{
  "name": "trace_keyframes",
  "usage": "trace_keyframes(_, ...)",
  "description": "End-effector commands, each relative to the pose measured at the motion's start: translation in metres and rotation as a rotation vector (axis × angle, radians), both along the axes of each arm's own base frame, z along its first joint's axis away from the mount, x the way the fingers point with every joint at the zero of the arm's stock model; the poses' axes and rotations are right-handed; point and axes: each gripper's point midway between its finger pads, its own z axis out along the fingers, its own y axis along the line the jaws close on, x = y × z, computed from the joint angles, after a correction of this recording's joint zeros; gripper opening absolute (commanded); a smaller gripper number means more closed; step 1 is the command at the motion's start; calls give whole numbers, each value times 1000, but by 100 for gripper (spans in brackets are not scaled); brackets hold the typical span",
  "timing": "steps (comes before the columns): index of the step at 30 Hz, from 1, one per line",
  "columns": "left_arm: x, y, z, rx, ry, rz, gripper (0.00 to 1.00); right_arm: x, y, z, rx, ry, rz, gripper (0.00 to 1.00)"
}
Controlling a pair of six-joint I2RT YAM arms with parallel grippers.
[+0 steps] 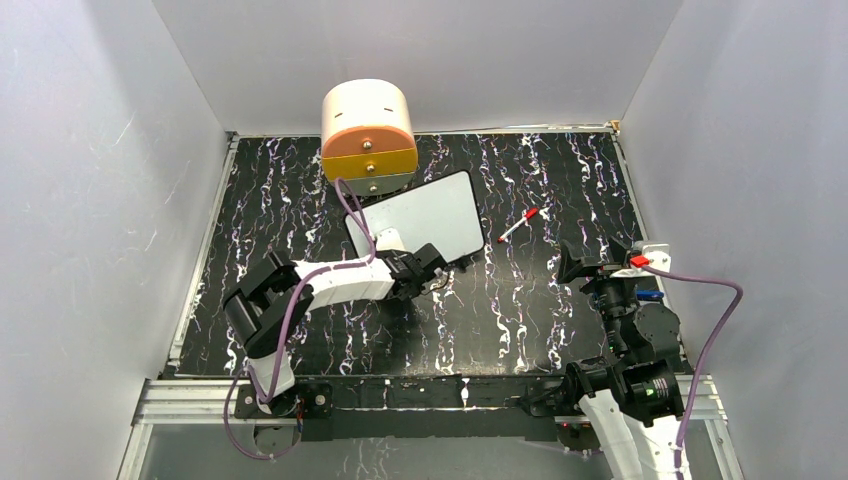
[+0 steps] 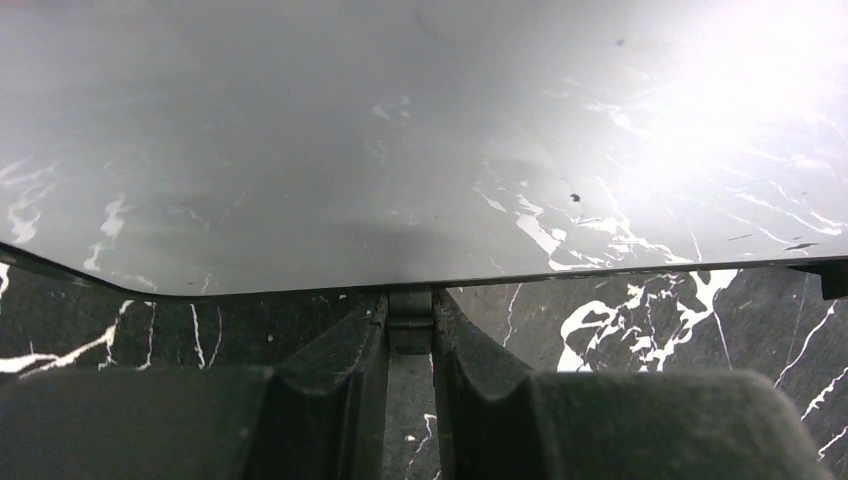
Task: Write a sentence on the whiteboard
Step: Move the whiteboard stand to the center of the board.
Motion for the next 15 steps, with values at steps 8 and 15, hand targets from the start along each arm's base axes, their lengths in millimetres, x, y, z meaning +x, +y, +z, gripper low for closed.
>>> trace_keyframes(8,-16,-14,13,45,-21,-47,28,-2,5,22,3,-57,27,99)
trace_keyframes(15,-19,-20,24,18,-41,-65,57,7,15,17,26,15,67,99)
